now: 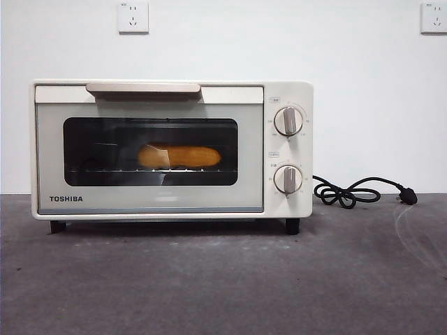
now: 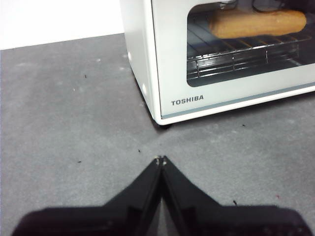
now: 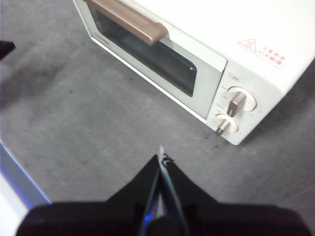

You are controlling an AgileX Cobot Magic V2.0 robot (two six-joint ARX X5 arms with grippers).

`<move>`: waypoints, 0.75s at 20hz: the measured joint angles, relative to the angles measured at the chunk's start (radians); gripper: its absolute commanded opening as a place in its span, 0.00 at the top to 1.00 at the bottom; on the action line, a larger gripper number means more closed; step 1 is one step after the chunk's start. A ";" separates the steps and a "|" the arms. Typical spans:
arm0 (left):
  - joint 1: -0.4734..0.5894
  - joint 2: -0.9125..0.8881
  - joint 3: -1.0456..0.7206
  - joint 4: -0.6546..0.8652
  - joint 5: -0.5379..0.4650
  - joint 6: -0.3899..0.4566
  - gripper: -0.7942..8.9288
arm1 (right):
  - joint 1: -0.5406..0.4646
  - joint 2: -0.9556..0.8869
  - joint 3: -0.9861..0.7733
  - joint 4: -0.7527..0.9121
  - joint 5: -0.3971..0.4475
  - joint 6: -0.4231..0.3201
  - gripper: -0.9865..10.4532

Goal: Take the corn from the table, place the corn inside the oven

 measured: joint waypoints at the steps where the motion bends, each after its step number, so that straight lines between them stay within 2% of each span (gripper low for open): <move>1: 0.000 0.003 0.000 0.000 0.000 0.000 0.92 | -0.014 0.000 0.000 -0.002 0.032 -0.026 0.91; 3: 0.000 0.011 0.000 0.000 0.000 -0.001 0.92 | -0.067 0.000 0.000 0.016 0.082 -0.049 0.91; 4: 0.000 0.015 0.000 0.000 0.000 -0.003 0.92 | -0.109 -0.004 -0.009 0.058 0.080 -0.053 0.91; 6: 0.000 0.021 0.000 0.000 0.000 -0.006 0.92 | -0.202 -0.031 -0.077 0.176 0.021 -0.055 0.91; 9: 0.000 0.035 0.000 0.000 -0.001 -0.006 0.92 | -0.346 -0.114 -0.275 0.370 -0.072 -0.054 0.91; 15: 0.000 0.069 0.000 0.000 -0.001 -0.006 0.92 | -0.576 -0.435 -0.769 0.699 -0.081 -0.011 0.91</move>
